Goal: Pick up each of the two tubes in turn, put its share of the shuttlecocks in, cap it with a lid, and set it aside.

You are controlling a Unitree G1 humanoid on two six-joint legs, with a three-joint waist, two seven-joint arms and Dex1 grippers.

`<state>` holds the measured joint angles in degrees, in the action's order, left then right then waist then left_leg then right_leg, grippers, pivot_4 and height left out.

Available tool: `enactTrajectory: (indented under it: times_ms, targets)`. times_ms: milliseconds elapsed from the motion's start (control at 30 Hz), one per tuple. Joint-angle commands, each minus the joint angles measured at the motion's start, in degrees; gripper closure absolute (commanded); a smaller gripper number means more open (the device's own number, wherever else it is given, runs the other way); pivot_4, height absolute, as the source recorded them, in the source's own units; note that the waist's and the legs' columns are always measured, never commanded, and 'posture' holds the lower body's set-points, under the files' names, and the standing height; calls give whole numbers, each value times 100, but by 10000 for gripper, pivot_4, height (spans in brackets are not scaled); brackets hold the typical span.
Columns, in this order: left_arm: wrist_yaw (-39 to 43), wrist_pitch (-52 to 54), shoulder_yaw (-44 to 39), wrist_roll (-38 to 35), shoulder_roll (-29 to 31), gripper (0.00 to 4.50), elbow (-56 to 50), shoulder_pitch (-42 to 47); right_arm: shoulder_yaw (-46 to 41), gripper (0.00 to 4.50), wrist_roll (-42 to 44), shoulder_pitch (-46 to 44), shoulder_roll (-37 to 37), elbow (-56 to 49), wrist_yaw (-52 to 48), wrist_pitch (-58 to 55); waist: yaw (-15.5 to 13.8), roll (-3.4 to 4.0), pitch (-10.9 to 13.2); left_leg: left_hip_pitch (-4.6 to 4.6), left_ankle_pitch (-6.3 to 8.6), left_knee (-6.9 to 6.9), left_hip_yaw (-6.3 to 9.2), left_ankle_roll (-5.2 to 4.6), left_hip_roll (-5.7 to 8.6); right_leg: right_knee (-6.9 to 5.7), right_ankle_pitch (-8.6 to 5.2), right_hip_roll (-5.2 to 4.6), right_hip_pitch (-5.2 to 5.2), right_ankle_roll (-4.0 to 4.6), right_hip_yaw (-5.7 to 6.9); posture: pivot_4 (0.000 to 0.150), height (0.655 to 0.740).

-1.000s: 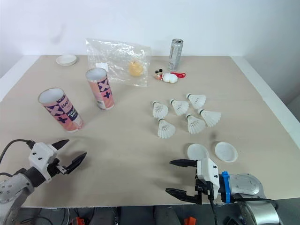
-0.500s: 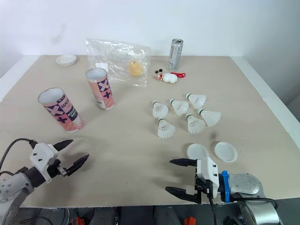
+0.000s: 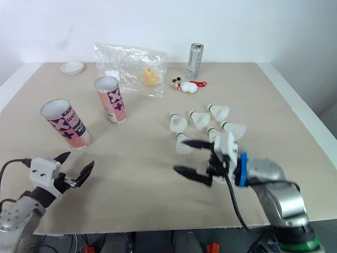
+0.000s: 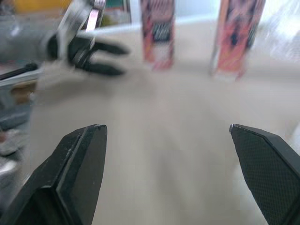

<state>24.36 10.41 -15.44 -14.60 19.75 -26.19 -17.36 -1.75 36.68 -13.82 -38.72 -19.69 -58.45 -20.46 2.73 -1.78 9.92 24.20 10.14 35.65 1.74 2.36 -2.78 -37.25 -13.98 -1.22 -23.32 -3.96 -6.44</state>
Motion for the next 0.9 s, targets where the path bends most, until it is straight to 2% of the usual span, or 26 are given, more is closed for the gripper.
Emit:
enactTrajectory:
  times_ms: [33, 233, 433, 733, 900]
  targets:
    - [-590, 70, 1, 256, -269, 0, -378, -97, 254, 161, 37, -621, 287, 440, 21, -296, -31, -11, -6, 0, 0, -1, 4, 0, -1, 0, -2, 3, 2, 2, 2, 1500, 7400]
    - [-1510, 171, -2, 538, -966, 0, -475, -234, 804, 161, -477, -2091, 1035, 2201, -255, -110, 19, -9, -3, 6, 0, 0, -4, 0, 2, 1, -5, -3, 0, -4, -3, 1500, 7400]
    - [-2002, 316, -212, 624, -1054, 0, -183, 240, 1102, 161, -1212, -3000, 1400, 3834, -1032, 943, -3, -8, -3, 2, -7, 0, 10, -10, -11, -1, 11, 23, 2, 6, 0, 1500, 7400]
    - [-1494, 546, -416, 78, -623, 0, 301, 792, 1071, 161, -1426, -3439, 1590, 4646, -1963, 1749, 7, -4, 0, 3, -6, -10, 6, -8, -15, -1, 20, 25, -2, -18, -1, 1500, 7400]
    - [-1076, 544, -438, -180, -332, 0, 986, 1200, 1017, 161, -1566, -3591, 1691, 4950, -1987, 1971, 7, -3, 0, 3, -6, -9, 7, -8, -16, -2, 23, 27, -3, -15, 0, 1500, 7400]
